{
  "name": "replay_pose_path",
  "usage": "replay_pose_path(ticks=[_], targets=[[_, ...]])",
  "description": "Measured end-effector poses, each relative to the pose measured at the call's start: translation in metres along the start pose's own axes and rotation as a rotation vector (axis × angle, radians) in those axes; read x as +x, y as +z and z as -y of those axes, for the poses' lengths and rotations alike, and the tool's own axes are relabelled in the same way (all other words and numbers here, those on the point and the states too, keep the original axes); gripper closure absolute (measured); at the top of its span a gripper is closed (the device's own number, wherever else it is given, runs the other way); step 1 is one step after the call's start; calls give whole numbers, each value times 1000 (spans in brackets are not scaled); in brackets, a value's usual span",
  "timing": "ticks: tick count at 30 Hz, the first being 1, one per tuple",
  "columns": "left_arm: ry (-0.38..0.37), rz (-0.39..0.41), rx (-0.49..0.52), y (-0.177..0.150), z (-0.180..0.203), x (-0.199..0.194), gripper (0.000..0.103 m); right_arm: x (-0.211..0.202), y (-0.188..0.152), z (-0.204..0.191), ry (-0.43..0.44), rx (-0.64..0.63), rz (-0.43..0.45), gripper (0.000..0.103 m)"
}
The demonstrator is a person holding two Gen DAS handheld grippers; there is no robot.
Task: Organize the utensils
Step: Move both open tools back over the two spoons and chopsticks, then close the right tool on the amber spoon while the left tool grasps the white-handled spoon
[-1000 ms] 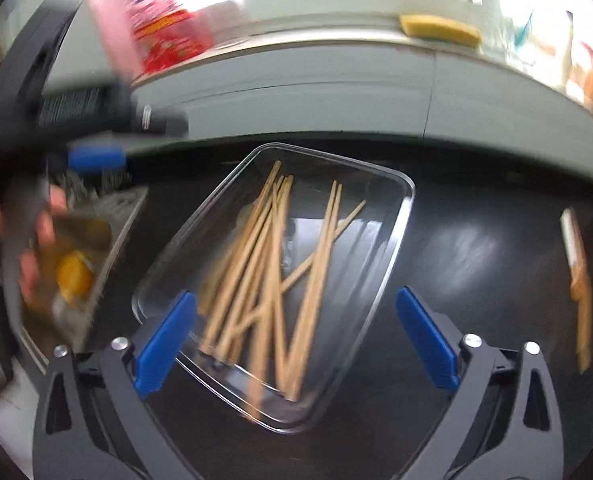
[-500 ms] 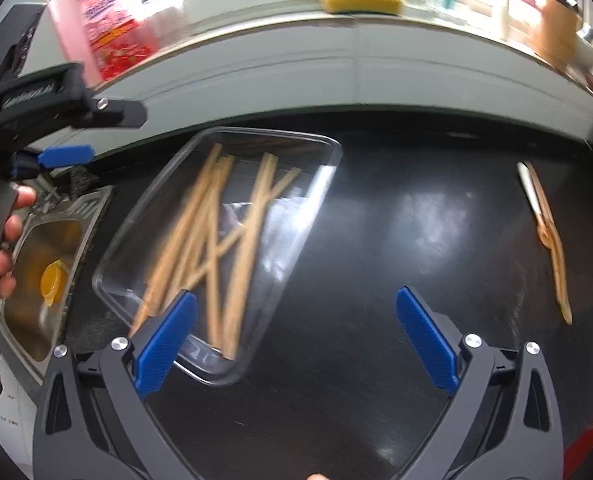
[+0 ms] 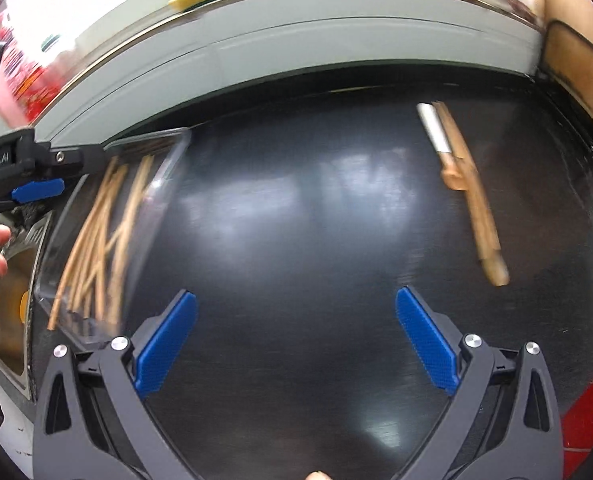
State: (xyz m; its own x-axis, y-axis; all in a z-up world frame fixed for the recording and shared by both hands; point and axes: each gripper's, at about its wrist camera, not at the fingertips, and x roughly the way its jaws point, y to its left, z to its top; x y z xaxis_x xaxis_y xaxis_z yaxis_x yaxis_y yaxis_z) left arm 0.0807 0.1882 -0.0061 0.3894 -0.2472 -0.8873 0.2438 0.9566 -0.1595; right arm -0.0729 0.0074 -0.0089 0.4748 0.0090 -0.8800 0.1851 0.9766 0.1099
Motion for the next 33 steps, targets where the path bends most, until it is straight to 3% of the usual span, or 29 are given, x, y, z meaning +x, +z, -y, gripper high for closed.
replay_pose_path(ticks=[12, 16, 18, 21, 27, 33], targets=[[-30, -112, 101, 9, 135, 70, 6, 11, 19, 149, -82, 123, -47, 7], [-10, -115, 130, 15, 172, 90, 6, 21, 22, 179, -75, 121, -74, 6], [4, -120, 134, 22, 189, 101, 6, 25, 25, 190, -20, 116, -79, 7], [30, -117, 138, 33, 211, 118, 6, 29, 30, 192, 31, 64, -79, 6], [61, -127, 119, 52, 239, 147, 6, 40, 29, 175, 44, -96, -93, 8], [106, -131, 121, 55, 250, 166, 6, 42, 23, 161, 89, -155, -81, 13]])
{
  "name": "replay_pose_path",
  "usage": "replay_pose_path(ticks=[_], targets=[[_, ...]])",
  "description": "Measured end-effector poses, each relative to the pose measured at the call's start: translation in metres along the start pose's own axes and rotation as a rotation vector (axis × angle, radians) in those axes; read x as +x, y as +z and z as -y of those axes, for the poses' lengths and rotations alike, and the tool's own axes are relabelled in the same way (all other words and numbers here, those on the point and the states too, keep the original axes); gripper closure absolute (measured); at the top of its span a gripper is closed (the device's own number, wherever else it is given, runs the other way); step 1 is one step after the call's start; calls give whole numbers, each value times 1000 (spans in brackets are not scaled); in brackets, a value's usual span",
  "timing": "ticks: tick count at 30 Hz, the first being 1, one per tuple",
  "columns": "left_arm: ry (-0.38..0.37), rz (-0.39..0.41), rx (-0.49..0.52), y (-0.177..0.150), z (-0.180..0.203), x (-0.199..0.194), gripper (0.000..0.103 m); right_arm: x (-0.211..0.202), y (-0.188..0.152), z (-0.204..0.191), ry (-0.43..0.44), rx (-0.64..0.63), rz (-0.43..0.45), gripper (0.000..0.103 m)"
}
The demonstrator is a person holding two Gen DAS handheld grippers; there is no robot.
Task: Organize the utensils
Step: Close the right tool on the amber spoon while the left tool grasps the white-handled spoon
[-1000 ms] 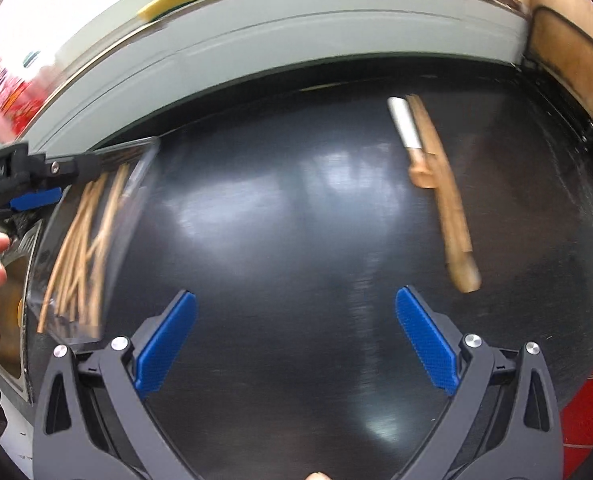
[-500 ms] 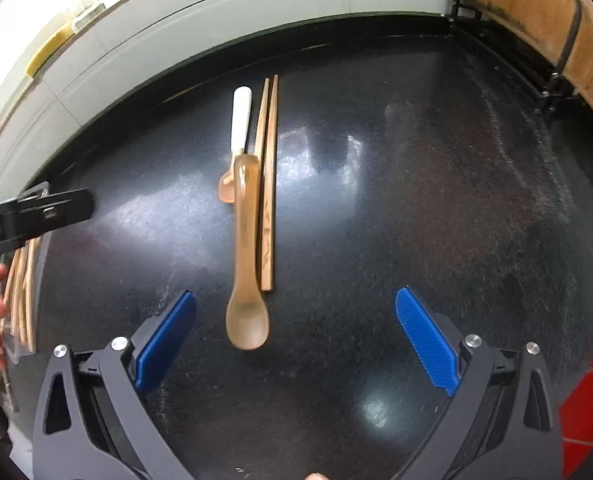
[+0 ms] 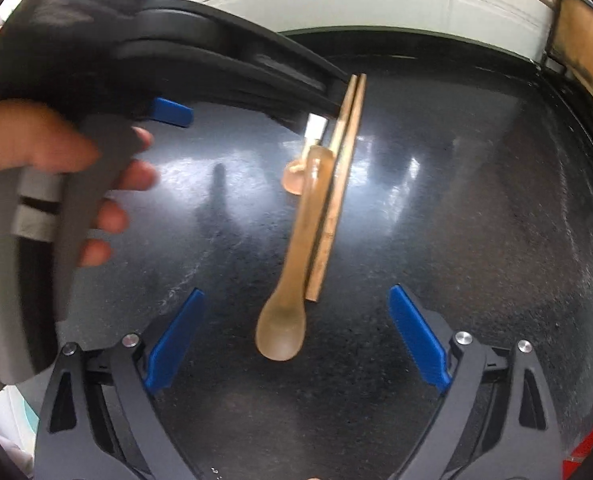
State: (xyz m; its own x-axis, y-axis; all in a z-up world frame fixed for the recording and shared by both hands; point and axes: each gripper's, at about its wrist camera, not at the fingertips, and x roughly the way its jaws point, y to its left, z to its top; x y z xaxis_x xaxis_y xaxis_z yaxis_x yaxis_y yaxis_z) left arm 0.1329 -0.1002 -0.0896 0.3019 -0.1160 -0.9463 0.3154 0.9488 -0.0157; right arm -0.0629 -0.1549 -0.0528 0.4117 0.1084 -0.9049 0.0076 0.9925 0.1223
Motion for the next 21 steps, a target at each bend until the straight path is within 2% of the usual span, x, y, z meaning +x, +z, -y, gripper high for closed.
replay_pose_path(ticks=[13, 16, 19, 21], targets=[[28, -31, 4, 12, 15, 28, 6, 22, 15, 3, 24, 29, -25, 13], [3, -38, -16, 15, 12, 33, 6, 25, 18, 8, 36, 50, -27, 13], [-2, -35, -15, 19, 13, 35, 5, 27, 20, 18, 51, 90, -19, 19], [-9, -32, -22, 22, 12, 39, 5, 27, 25, 21, 49, 97, -10, 27]])
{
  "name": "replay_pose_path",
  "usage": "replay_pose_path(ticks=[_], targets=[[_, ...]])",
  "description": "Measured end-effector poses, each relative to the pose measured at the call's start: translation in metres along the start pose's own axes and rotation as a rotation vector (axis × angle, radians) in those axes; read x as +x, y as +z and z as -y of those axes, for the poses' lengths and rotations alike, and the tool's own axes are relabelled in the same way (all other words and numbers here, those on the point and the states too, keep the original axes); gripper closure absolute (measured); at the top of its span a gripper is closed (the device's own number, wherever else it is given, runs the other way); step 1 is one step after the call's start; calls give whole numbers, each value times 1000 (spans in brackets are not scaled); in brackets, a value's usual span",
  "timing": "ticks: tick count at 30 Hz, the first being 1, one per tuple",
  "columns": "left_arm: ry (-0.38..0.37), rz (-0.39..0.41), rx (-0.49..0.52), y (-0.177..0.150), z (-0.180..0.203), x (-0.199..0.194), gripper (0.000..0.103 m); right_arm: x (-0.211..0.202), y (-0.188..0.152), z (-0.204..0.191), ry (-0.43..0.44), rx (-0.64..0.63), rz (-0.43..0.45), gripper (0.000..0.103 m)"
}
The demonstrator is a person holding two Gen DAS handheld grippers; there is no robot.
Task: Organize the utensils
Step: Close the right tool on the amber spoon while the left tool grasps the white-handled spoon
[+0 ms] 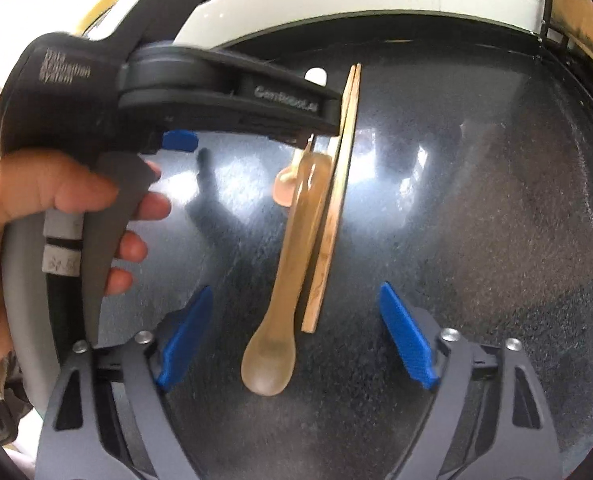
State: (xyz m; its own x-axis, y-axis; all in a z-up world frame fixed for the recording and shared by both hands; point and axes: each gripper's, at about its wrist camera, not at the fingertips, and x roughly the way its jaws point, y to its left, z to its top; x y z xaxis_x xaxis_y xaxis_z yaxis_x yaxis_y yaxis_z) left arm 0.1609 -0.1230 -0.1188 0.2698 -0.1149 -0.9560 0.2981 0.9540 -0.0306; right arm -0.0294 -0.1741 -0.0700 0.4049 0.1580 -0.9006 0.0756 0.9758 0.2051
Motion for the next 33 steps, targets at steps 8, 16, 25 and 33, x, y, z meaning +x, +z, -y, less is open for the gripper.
replay_pose_path(ticks=[8, 16, 25, 33], targets=[[-8, 29, -86, 6, -19, 0, 5, 7, 10, -3, 23, -9, 23, 50], [66, 53, -43, 22, 8, 11, 5, 8, 17, 10, 58, 41, 44, 76], [77, 80, -74, 32, 30, 9, 5, -12, 10, 14, 110, 28, 99, 78], [63, 88, -59, 14, 17, 7, 5, -4, 14, 10, 125, 44, 67, 81]])
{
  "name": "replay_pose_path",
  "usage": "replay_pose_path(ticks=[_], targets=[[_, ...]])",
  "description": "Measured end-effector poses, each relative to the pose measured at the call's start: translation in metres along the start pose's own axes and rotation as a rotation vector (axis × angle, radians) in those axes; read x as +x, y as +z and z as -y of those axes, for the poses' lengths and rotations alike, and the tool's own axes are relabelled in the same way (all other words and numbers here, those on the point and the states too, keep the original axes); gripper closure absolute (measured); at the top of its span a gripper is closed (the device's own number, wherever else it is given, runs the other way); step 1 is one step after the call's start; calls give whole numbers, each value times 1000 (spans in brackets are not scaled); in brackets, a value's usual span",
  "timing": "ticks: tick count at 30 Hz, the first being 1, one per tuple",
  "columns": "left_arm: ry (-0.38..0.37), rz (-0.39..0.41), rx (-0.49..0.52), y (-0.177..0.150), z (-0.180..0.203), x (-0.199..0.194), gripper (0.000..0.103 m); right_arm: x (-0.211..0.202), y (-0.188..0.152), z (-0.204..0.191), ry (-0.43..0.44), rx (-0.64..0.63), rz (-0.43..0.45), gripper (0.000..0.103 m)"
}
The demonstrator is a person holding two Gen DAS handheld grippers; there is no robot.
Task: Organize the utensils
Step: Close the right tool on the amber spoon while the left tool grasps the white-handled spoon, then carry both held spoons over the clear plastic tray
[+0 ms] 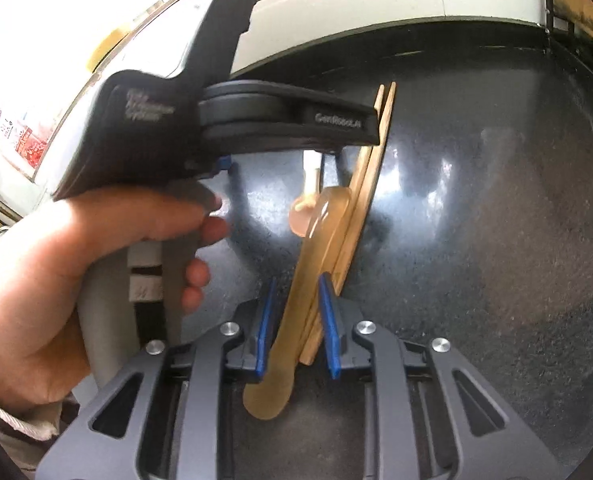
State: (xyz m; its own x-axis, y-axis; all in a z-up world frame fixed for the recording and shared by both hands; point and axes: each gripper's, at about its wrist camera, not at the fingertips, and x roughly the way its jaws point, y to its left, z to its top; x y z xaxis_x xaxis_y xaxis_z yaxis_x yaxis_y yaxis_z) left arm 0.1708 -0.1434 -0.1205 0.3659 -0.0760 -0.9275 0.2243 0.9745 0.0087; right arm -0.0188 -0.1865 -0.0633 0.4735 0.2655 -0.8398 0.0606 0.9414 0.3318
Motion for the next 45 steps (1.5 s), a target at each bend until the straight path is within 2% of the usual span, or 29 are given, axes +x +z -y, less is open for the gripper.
replay_pose_path(ticks=[5, 7, 8, 9, 10, 16, 20, 27, 37, 45], targets=[[-1, 17, -2, -4, -1, -3, 7, 9, 1, 5, 35, 48, -17, 83], [-14, 57, 16, -9, -6, -6, 21, 11, 2, 8, 44, 53, -19, 84], [-27, 87, 29, -9, -7, -11, 43, 9, 1, 8, 51, 60, -19, 85], [-34, 108, 34, -8, -9, -16, 84, 10, 2, 13, 63, 70, -20, 87], [-50, 104, 22, -7, -13, -17, 88, 9, 2, 14, 72, 70, -20, 88], [-146, 72, -25, -12, -27, -23, 89, -4, 1, 24, 102, 98, -11, 90], [-153, 77, -30, -22, -38, -31, 89, -20, 6, 33, 101, 84, 11, 90], [-135, 114, -14, -33, -63, -58, 89, -34, 5, 28, 73, 80, 19, 90], [-15, 201, -26, -63, -116, -124, 89, -61, 8, -18, 39, 48, 60, 90], [-39, 240, -72, -99, -166, -173, 89, -58, 2, -75, 65, -33, 40, 90]])
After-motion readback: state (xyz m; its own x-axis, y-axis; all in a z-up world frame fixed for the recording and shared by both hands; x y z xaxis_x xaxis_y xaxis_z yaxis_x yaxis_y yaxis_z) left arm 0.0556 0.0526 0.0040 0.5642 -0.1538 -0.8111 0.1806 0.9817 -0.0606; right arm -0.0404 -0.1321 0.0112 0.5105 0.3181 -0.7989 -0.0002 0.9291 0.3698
